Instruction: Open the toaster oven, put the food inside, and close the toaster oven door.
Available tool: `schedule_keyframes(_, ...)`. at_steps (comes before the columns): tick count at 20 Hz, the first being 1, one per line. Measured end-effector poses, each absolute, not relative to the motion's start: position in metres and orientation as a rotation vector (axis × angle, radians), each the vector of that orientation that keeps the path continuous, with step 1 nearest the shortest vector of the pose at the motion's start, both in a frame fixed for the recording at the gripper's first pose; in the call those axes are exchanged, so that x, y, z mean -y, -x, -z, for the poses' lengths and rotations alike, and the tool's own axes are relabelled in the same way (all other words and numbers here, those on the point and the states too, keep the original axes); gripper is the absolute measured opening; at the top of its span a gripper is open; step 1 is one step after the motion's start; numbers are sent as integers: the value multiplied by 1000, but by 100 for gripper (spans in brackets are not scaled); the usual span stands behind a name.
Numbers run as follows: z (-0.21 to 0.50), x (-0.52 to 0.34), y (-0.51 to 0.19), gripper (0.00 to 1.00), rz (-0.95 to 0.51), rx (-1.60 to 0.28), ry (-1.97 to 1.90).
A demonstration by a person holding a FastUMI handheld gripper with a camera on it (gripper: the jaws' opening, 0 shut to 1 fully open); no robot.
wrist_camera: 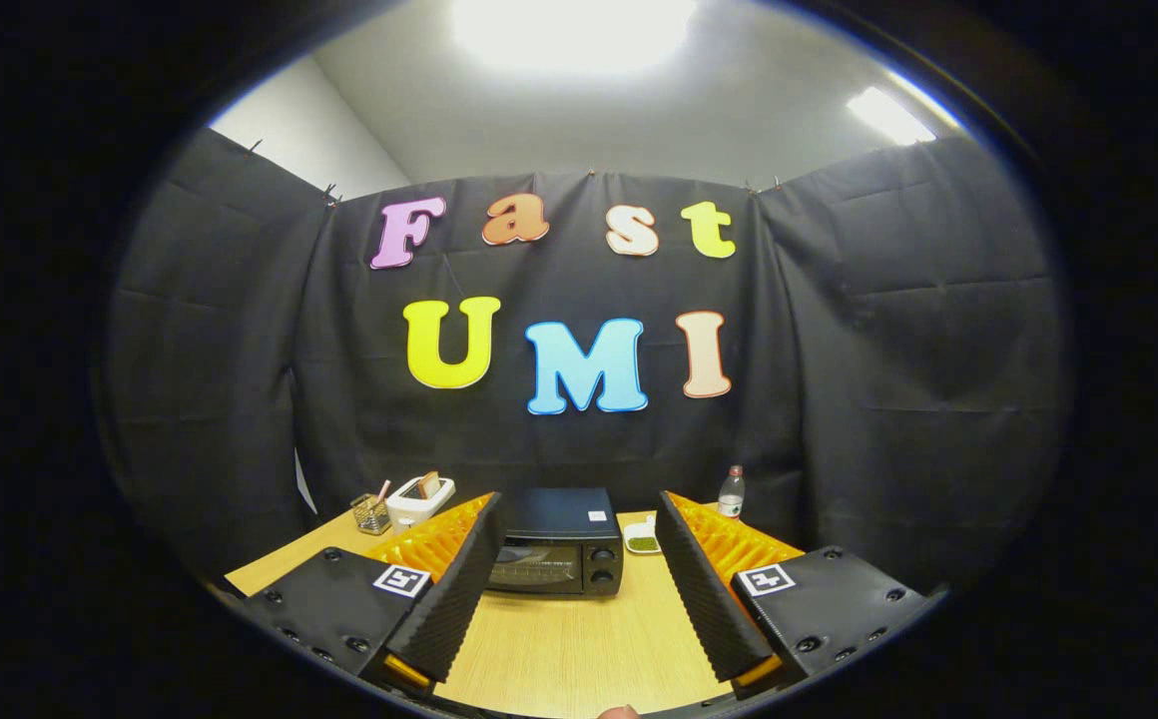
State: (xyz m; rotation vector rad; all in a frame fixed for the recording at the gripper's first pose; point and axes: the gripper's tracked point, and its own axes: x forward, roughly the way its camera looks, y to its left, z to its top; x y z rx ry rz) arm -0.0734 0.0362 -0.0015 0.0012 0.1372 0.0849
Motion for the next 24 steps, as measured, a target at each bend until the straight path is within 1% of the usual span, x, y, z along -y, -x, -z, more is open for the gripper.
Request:
schedule_keyframes(5, -7, -17, 77, 96, -38, -123, -17)
schedule_keyframes(17, -12, -20, 80, 96, -78, -107, -48)
schedule_keyframes(24, -30, -14, 73, 96, -85, -84, -37)
